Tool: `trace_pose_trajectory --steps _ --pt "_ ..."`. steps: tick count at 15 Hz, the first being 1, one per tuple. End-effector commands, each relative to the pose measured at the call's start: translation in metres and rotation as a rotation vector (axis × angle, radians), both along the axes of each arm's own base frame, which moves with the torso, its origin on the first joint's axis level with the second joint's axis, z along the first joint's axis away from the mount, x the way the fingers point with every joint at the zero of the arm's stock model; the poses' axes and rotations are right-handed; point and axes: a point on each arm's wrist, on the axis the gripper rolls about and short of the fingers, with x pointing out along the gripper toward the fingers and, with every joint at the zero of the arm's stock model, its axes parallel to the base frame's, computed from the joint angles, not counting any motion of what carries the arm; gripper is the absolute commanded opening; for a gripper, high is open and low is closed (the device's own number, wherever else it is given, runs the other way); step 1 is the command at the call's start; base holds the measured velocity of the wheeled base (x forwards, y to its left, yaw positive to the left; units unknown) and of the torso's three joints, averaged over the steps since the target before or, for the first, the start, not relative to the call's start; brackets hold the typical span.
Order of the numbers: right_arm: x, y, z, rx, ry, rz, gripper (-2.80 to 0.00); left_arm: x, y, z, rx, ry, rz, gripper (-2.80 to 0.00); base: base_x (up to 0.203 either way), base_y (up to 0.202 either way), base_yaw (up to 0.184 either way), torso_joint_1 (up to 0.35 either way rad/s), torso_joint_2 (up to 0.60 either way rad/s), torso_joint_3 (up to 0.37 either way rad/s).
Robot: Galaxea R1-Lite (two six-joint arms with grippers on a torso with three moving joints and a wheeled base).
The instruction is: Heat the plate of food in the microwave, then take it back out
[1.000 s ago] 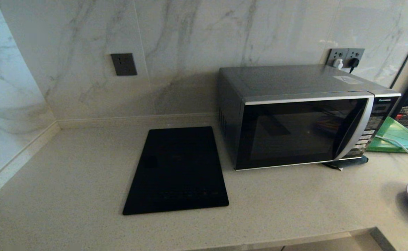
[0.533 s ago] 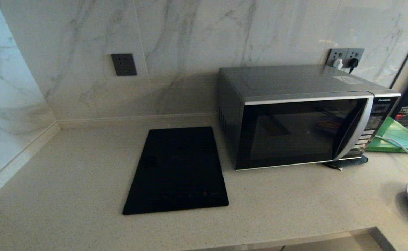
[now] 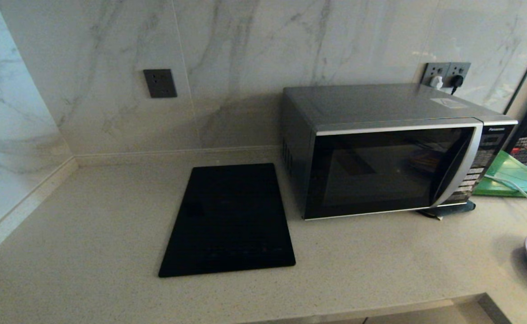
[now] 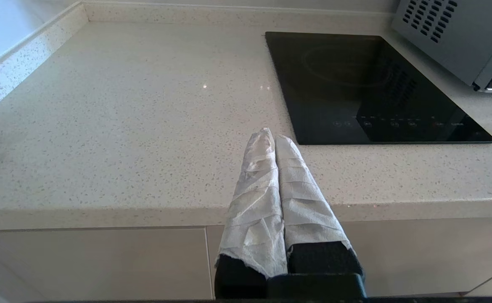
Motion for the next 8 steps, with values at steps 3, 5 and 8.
trace_pose_trajectory --steps 3,5,8 --pt "0.029 0.0 -0.017 -0.004 -0.043 -0.006 -2.8 0.0 0.0 0.0 -0.001 0.001 0.001 -2.8 0.0 0.0 0.0 0.0 0.0 0.0" --pt "0.043 0.0 -0.029 -0.008 -0.066 -0.008 -2.8 0.0 0.0 0.0 -0.001 0.001 0.001 -2.8 0.0 0.0 0.0 0.0 0.0 0.0" --pt "0.057 0.0 -0.049 -0.009 -0.048 -0.007 -2.8 0.0 0.0 0.0 -0.001 0.001 0.001 -2.8 0.0 0.0 0.0 0.0 0.0 0.0"
